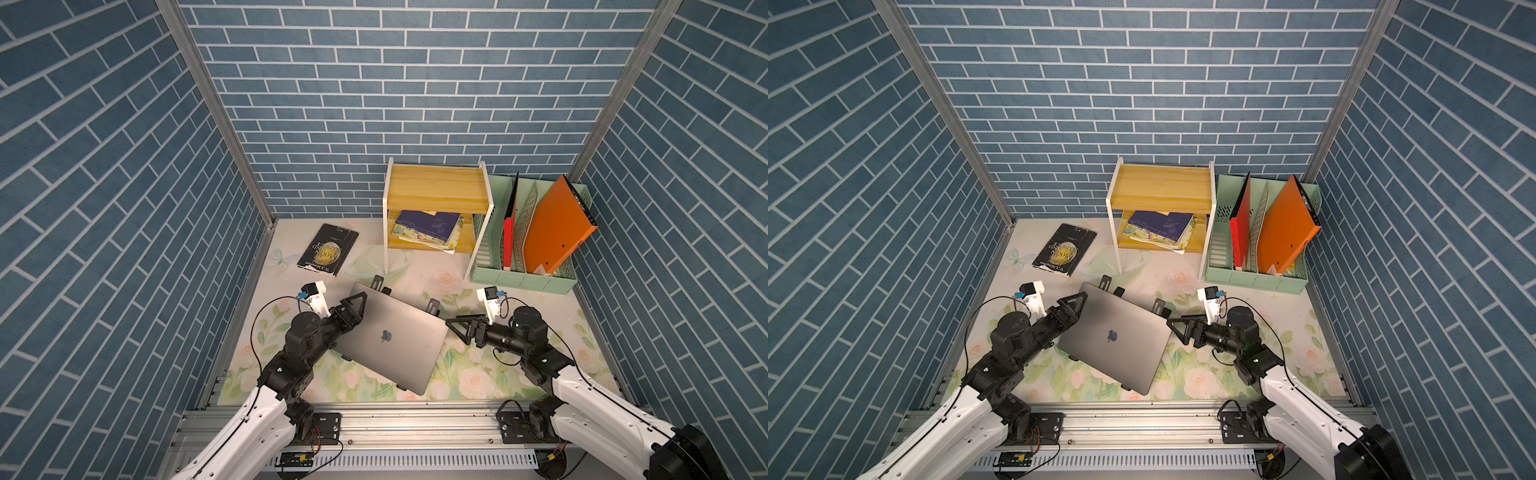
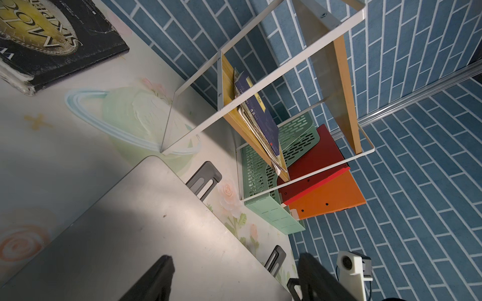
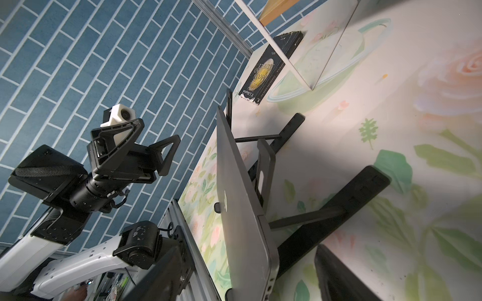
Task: Close the laptop lid and set it aside
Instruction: Pick up the laptop from the computer stand.
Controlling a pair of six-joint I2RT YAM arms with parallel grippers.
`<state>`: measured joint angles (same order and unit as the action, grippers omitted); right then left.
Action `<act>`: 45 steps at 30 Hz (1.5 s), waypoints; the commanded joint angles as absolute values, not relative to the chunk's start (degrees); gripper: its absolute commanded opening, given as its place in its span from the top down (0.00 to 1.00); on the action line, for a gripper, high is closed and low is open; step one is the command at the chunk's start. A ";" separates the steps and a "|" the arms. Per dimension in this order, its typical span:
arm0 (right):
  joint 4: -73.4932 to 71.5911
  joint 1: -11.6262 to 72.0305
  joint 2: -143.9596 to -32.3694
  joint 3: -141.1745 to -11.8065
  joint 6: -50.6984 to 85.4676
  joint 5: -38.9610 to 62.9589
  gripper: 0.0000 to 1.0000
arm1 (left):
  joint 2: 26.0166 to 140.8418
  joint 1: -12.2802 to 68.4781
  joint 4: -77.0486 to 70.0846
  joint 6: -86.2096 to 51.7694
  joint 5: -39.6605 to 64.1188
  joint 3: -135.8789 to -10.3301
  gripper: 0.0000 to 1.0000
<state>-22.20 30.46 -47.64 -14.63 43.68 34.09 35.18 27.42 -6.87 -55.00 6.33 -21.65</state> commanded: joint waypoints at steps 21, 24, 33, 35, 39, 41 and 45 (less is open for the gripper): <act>-44.01 36.01 -61.83 -12.22 52.94 34.45 0.53 | 37.56 27.02 -8.11 -46.59 11.76 -26.94 0.19; -46.43 36.12 -65.31 -12.70 52.35 35.60 0.57 | 34.34 27.03 -6.85 -47.92 10.84 -25.49 0.19; -47.80 36.20 -67.44 -13.62 50.71 38.61 0.79 | 28.92 27.07 -10.30 -59.21 9.32 -18.90 0.20; -46.87 36.13 -66.07 -13.63 50.36 38.79 0.87 | 29.14 27.07 -8.61 -59.91 9.76 -18.83 0.20; -45.87 36.03 -63.06 -14.37 52.21 39.62 0.97 | 30.12 27.07 -4.79 -59.95 9.85 -20.84 0.21; -45.48 35.90 -61.05 -15.12 54.19 39.85 1.00 | 30.63 27.07 -2.32 -59.29 9.17 -22.82 0.21; -45.87 35.49 -58.67 -17.78 59.54 40.47 1.00 | 31.11 27.05 1.88 -58.65 6.20 -26.95 0.21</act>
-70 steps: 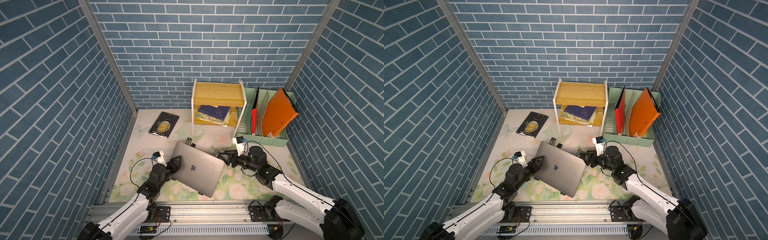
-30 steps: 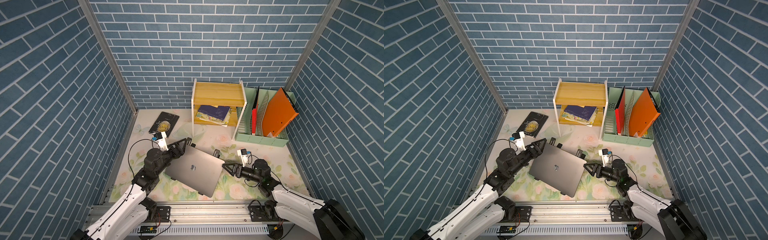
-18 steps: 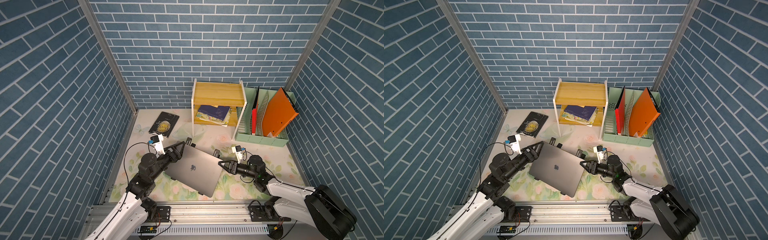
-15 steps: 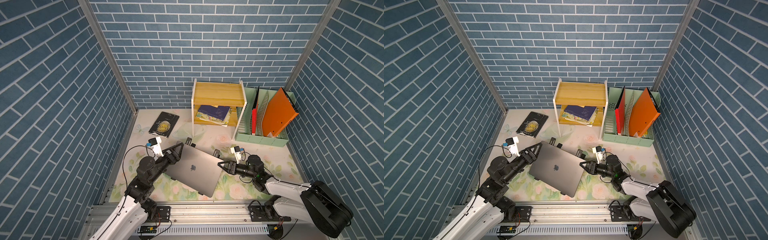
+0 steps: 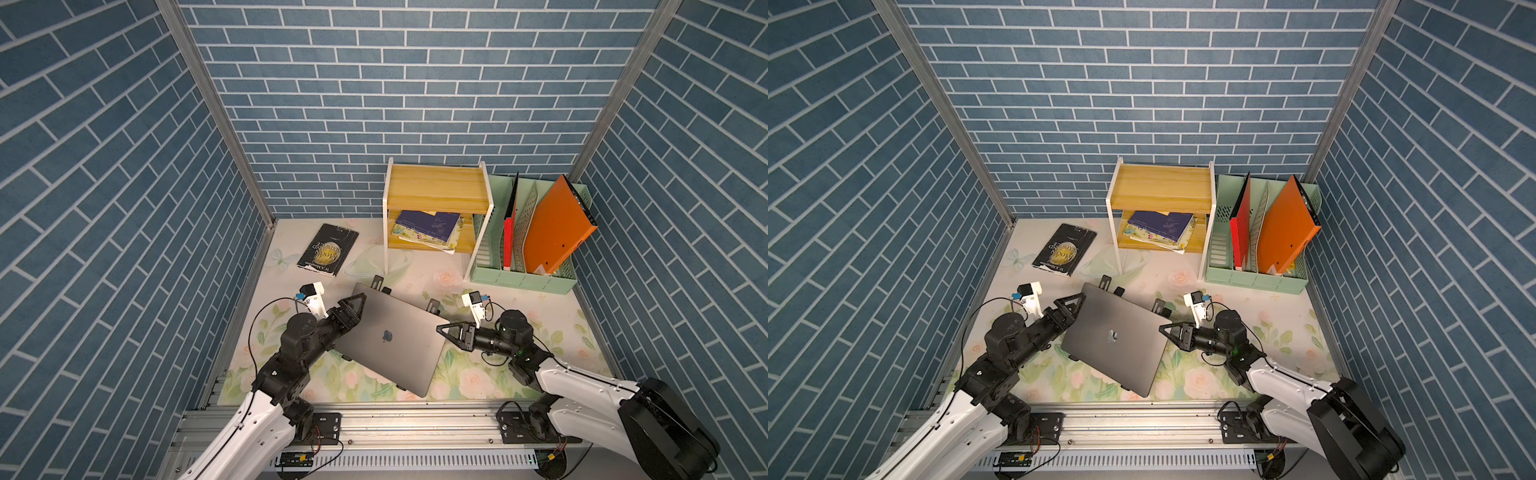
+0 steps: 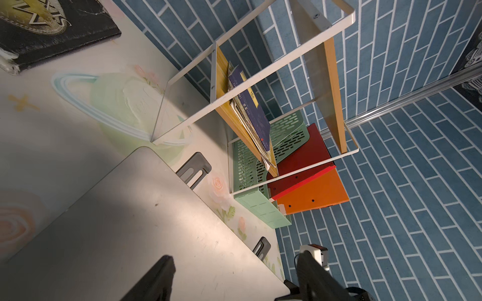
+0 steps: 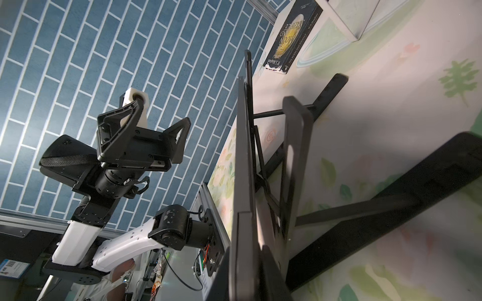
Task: Close the laptop lid and set it aside
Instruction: Pick up the laptop from the computer stand.
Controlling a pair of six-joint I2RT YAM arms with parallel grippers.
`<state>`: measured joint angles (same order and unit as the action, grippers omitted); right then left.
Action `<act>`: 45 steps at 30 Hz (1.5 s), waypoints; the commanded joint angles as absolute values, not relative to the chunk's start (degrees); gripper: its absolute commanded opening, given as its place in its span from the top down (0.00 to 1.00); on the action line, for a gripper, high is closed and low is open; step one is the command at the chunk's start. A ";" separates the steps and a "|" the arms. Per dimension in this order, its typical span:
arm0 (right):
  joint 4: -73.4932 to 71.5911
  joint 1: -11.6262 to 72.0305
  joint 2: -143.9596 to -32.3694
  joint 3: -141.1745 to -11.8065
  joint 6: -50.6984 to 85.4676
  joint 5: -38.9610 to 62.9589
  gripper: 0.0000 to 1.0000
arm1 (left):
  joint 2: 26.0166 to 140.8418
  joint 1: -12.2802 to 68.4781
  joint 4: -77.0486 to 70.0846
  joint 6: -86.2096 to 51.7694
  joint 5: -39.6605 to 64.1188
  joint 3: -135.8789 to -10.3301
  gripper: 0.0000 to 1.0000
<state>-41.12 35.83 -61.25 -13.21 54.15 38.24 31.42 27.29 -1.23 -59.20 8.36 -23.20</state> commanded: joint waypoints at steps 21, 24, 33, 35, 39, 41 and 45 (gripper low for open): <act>-62.58 32.37 -65.49 -29.21 84.08 36.71 1.00 | 23.17 27.07 17.73 -79.50 -2.36 -33.97 0.18; -66.76 31.70 -67.36 -30.65 87.26 35.89 1.00 | 21.62 27.05 23.22 -78.84 -3.24 -35.76 0.17; -72.43 30.76 -71.80 -37.05 92.89 35.84 1.00 | 15.56 27.02 22.71 -79.24 0.30 -30.95 0.12; -73.52 30.76 -72.71 -38.27 94.12 35.84 1.00 | 15.18 27.07 16.61 -81.06 1.98 -27.38 0.11; -74.84 30.68 -74.07 -40.46 96.24 35.95 1.00 | 17.63 27.07 -4.26 -84.26 4.82 -21.06 0.06; -75.36 30.67 -74.60 -41.48 97.17 36.11 1.00 | 20.17 27.07 -11.35 -83.97 5.20 -20.56 0.06; -76.23 30.61 -75.16 -42.54 98.44 36.27 1.00 | 25.38 27.07 -23.07 -83.49 6.55 -20.46 0.07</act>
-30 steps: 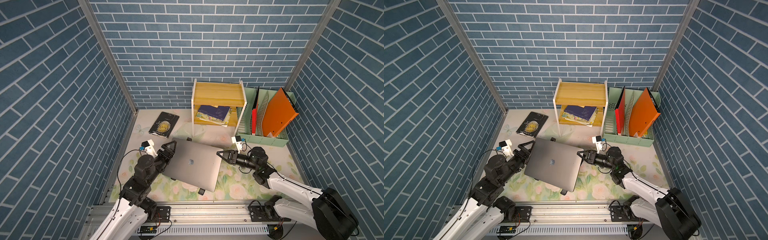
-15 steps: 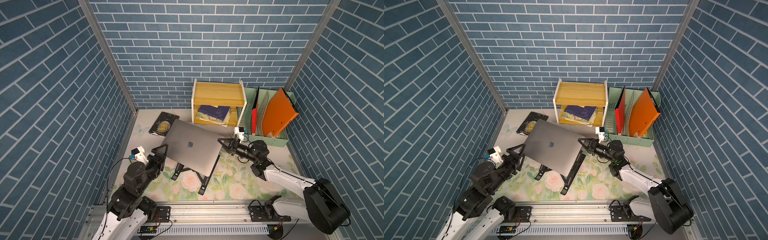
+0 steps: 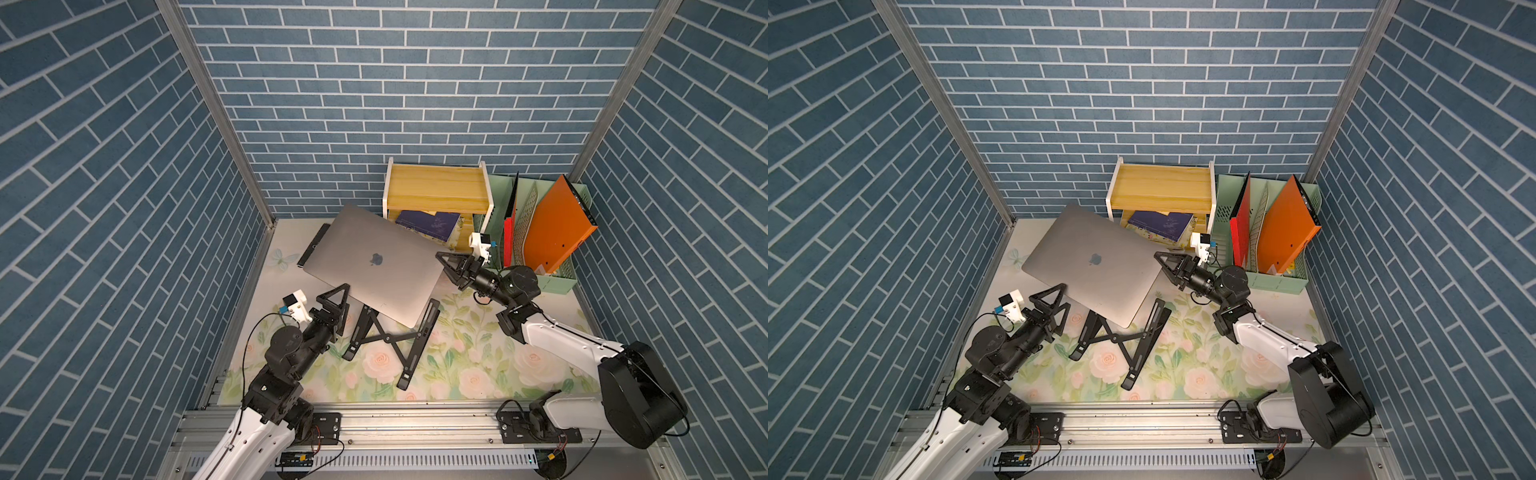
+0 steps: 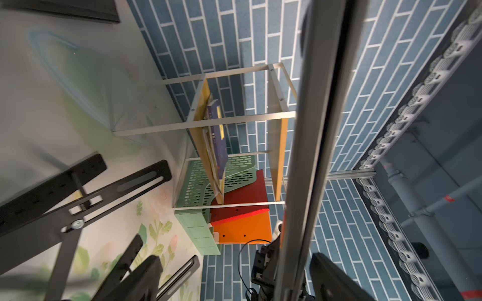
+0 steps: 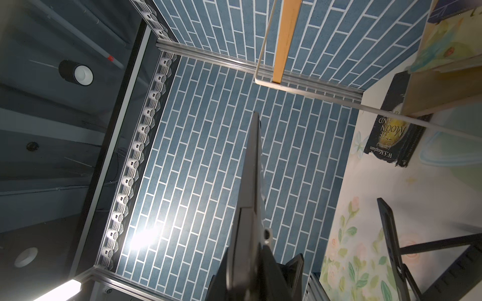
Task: Close the laptop lid and set it aside
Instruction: Pick up the laptop from the computer stand.
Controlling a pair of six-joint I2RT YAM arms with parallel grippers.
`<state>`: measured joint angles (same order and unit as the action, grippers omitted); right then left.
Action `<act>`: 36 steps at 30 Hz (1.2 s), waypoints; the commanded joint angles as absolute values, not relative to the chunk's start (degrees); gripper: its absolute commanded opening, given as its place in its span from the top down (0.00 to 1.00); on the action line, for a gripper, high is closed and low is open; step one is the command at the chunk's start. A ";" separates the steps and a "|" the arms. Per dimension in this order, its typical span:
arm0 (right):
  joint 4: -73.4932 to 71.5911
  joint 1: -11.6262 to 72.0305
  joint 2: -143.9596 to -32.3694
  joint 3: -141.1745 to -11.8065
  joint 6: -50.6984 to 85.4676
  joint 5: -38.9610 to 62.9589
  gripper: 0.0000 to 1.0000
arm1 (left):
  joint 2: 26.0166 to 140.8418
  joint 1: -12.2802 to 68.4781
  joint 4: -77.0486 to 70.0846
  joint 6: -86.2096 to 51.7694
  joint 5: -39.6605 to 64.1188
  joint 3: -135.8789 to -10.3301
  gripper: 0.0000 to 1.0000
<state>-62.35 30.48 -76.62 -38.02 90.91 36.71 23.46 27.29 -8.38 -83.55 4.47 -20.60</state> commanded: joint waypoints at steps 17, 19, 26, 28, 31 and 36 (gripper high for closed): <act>-78.47 28.71 -75.72 -44.77 100.28 38.20 0.95 | 28.13 27.07 -30.95 -80.98 4.32 -22.73 0.90; -78.88 28.46 -75.76 -45.13 100.16 38.80 0.84 | 28.74 27.07 -32.80 -80.55 5.06 -23.25 0.99; -81.73 28.39 -76.08 -45.54 98.78 42.70 0.50 | 34.48 26.78 -35.32 -76.04 10.47 -31.35 1.00; -80.31 28.13 -75.56 -45.75 97.10 45.12 0.46 | 37.81 25.80 -33.52 -74.12 14.25 -35.37 1.00; -76.03 26.88 -73.51 -45.46 93.50 48.06 0.44 | 41.76 23.42 -30.49 -72.80 20.02 -40.39 1.00; -63.40 25.49 -69.01 -45.87 85.25 52.04 0.47 | 47.04 20.65 -28.43 -72.60 24.47 -46.06 1.00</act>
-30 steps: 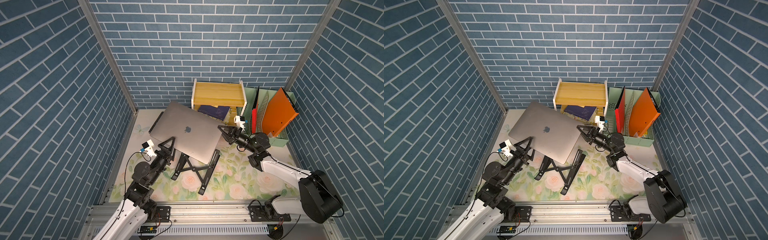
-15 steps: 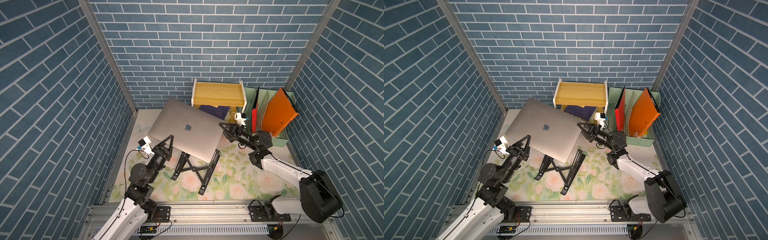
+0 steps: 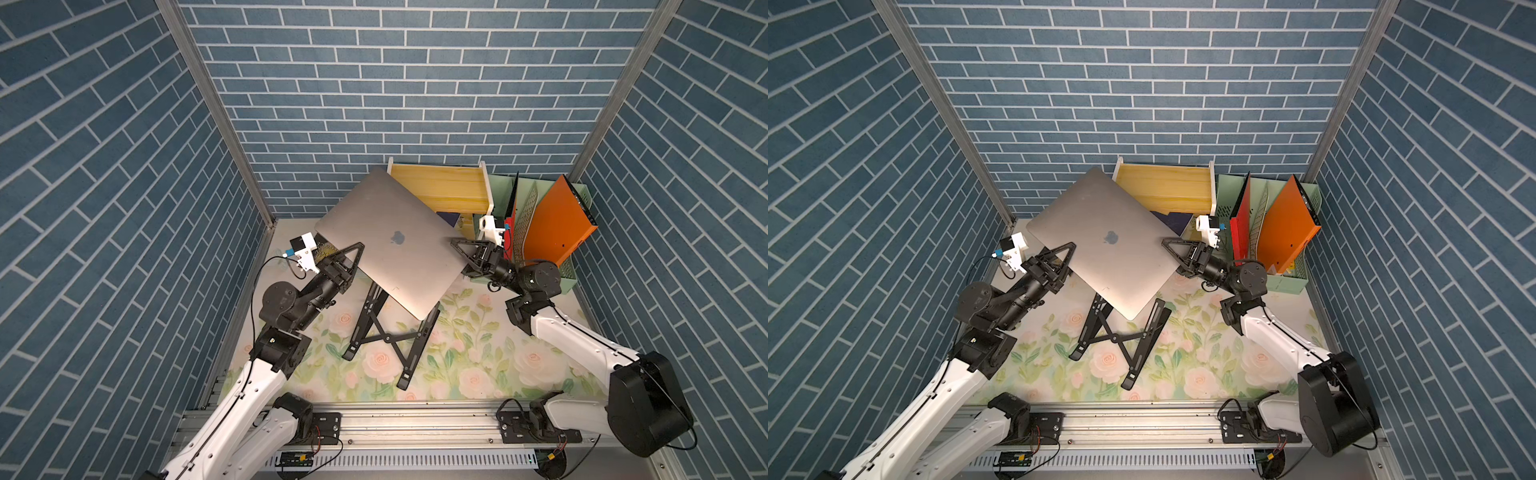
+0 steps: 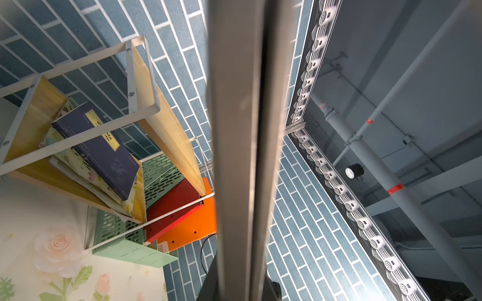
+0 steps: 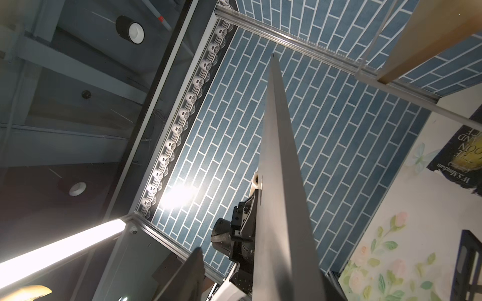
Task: Close the laptop lid and set it aside
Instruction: Pick up the laptop from the computer stand, then place the laptop on the shelf.
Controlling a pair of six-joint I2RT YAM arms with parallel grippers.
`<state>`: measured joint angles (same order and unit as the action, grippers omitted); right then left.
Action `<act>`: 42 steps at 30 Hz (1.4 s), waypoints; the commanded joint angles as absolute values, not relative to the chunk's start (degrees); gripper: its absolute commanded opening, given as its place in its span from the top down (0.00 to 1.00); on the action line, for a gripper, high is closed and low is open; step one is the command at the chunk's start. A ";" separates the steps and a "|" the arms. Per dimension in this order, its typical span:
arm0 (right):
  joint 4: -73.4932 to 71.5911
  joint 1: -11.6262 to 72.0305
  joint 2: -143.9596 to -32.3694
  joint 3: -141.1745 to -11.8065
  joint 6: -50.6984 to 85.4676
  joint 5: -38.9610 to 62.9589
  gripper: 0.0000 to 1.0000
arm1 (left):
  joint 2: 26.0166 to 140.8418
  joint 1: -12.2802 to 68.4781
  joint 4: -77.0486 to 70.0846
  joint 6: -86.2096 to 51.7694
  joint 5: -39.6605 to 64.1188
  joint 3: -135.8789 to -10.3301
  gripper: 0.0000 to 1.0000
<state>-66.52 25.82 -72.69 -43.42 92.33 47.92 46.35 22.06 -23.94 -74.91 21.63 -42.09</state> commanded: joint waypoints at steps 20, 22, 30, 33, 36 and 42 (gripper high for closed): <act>-75.79 25.57 -61.61 -36.66 94.32 35.86 1.00 | 62.22 19.99 -32.48 -72.34 29.59 -55.83 0.54; -77.30 25.55 -61.00 -36.22 94.58 33.62 1.00 | 62.01 19.66 -29.84 -70.82 27.38 -56.18 0.36; -81.86 25.48 -60.86 -36.09 94.40 25.50 1.00 | 50.54 19.07 -7.19 -58.66 1.90 -54.05 0.10; -82.94 25.49 -61.57 -36.04 94.27 22.07 1.00 | 43.09 18.99 -5.06 -56.04 -2.94 -49.33 0.05; -83.19 25.64 -62.73 -37.05 93.32 18.56 1.00 | 37.22 18.98 -7.48 -55.03 -1.74 -43.55 0.01; -79.92 28.95 -64.53 -39.76 86.56 8.49 1.00 | 33.03 19.04 -14.63 -57.70 8.92 -34.57 0.00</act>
